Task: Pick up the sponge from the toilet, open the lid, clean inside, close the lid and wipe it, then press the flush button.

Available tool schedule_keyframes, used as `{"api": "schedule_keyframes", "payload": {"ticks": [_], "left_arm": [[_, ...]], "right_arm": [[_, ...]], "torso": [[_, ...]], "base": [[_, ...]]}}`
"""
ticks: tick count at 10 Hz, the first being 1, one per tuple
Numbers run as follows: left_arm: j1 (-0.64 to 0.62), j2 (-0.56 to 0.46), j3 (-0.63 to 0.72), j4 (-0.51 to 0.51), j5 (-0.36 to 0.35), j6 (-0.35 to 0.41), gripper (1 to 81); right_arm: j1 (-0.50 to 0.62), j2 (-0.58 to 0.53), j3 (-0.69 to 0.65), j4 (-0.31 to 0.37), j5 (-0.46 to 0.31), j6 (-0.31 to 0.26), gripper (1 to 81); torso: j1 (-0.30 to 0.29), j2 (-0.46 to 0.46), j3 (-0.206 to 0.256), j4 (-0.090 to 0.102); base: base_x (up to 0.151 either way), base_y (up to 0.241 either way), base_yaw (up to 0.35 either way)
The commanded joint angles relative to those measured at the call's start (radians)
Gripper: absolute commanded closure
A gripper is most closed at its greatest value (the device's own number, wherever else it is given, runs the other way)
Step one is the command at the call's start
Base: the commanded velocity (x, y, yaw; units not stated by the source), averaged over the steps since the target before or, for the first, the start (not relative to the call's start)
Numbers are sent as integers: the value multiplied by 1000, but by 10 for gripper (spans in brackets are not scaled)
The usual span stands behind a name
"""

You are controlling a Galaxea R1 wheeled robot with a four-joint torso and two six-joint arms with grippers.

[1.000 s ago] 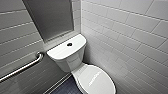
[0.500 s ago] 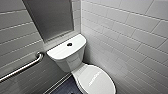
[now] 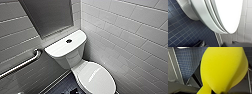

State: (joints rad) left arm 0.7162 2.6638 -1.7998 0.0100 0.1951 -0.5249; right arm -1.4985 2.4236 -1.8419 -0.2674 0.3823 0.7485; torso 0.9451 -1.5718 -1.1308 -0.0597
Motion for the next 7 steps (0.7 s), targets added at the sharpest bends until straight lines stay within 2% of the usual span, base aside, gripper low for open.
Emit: {"api": "schedule_keyframes", "payload": {"ticks": [1,5,7], "left_arm": [[-112,7,23,-16,44,-17,10],[-120,70,-69,-18,9,-118,10],[-126,101,-108,-18,-9,-138,10]], "right_arm": [[-7,-30,9,-30,-51,-1,811],[-7,-7,-12,-27,-51,0,811],[-4,-2,-12,-27,-51,0,811]], "torso": [[0,0,1,0],[0,0,-1,0],[0,0,-1,0]], "base": [[0,0,0],[0,0,0],[0,0,0]]}}
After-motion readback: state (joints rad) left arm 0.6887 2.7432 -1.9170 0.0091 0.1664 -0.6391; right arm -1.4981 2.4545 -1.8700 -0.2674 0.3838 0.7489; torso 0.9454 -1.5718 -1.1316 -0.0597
